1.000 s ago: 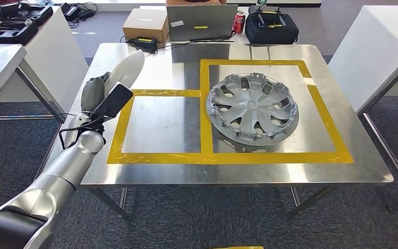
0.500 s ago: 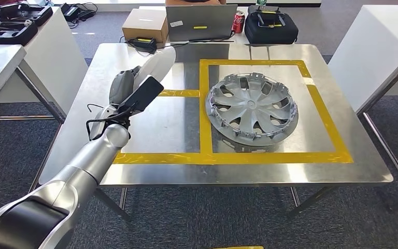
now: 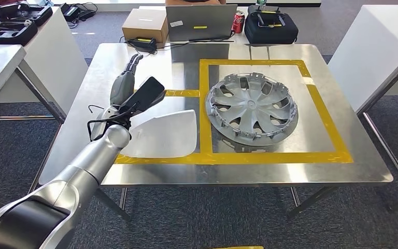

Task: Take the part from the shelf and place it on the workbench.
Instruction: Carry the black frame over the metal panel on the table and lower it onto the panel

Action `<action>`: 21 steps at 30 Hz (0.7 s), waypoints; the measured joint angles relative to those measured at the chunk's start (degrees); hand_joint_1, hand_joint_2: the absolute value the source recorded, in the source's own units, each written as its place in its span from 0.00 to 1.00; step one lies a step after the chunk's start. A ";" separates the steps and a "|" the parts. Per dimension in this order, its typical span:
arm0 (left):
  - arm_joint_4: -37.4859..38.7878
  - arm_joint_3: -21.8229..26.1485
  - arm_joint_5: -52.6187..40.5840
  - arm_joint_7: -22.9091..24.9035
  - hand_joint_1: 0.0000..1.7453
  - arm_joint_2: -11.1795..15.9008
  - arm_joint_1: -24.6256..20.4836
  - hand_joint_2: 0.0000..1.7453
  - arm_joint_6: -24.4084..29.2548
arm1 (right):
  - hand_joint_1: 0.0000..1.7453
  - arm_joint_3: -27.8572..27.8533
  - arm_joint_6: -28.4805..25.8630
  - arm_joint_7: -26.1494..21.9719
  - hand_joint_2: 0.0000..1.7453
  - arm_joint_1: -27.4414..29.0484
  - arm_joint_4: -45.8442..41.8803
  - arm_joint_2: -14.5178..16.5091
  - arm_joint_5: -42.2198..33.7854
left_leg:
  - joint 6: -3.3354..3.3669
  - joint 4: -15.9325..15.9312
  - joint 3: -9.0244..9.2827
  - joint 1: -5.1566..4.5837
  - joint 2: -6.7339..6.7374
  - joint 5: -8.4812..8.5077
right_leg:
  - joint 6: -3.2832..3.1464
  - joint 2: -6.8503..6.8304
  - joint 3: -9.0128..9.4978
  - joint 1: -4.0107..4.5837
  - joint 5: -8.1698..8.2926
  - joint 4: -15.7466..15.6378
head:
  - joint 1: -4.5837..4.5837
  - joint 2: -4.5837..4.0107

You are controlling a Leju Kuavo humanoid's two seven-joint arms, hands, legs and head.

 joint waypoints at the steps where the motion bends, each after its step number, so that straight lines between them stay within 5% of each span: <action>1: 0.00 0.00 -0.07 -0.14 0.00 0.00 0.00 0.00 0.03 | 0.00 0.00 0.04 -0.33 0.00 0.00 0.00 0.00 0.02 | 0.00 0.00 0.00 0.00 0.00 0.00 | 0.00 0.00 0.00 0.00 0.00 0.00 | 0.00 0.00; 10: -0.91 0.00 1.65 -3.63 0.00 -0.10 0.04 0.00 1.20 | 0.00 -0.02 0.21 -1.53 0.00 0.00 0.00 0.00 0.04 | 0.00 0.00 0.00 0.00 -0.01 0.00 | 0.00 0.00 0.00 0.00 0.00 0.00 | 0.00 0.00; 17: -4.85 0.00 3.67 -6.64 0.00 -0.36 0.51 0.00 2.25 | 0.00 -0.19 0.24 -0.73 0.00 0.07 0.00 0.35 0.14 | 0.84 -0.13 0.04 -0.35 0.05 0.15 | 0.70 0.04 0.03 -0.53 0.11 -0.14 | -0.01 0.00; 19: -6.41 0.00 3.89 -7.02 0.00 -0.51 0.76 0.00 2.24 | 0.00 -0.21 0.31 -0.78 0.00 0.08 0.00 0.40 0.22 | 1.40 -0.98 0.26 -0.04 0.30 0.75 | 1.04 -0.16 -0.71 -0.58 -1.35 1.56 | 0.11 0.00; 21: -7.63 0.00 3.90 -7.16 0.00 -0.62 1.11 0.00 2.25 | 0.00 -0.22 0.38 -1.03 0.00 0.09 0.00 0.43 0.39 | 1.77 -1.46 0.27 0.11 0.59 1.11 | 1.44 -0.39 -3.32 -0.71 -4.96 7.47 | 0.34 0.00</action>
